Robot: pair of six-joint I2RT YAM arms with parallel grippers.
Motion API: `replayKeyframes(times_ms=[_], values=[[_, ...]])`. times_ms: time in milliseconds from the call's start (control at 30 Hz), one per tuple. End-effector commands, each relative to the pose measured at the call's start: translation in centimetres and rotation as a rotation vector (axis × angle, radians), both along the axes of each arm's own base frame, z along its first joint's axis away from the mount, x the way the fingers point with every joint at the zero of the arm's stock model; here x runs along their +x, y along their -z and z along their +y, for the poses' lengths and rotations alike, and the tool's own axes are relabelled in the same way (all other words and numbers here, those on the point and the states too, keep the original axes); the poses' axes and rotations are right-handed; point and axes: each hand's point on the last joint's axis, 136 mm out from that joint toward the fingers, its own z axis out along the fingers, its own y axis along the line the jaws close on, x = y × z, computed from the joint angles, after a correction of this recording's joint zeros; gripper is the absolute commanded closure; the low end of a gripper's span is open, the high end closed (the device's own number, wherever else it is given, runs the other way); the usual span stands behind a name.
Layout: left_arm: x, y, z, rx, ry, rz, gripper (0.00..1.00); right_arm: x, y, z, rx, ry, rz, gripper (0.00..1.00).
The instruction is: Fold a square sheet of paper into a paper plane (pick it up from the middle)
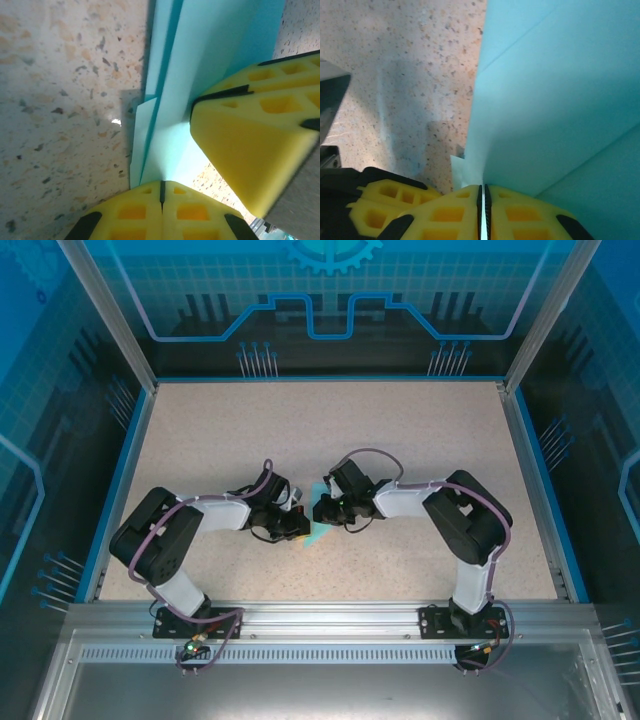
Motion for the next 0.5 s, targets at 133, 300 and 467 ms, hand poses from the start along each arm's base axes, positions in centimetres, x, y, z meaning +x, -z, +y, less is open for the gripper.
replayKeyframes(times_ms=[133, 300, 467], values=[[-1.8, 3.0, 2.4, 0.127, -0.03, 0.068, 0.98, -1.1, 0.4, 0.2, -0.007, -0.005, 0.017, 0.87], [-1.9, 3.1, 2.6, 0.13, -0.033, 0.069, 0.98, 0.2, 2.4, -1.0, -0.033, 0.048, 0.034, 0.88], [-2.1, 3.2, 2.6, 0.133, -0.026, 0.069, 0.98, 1.5, 1.8, -1.0, -0.033, 0.056, 0.02, 0.88]])
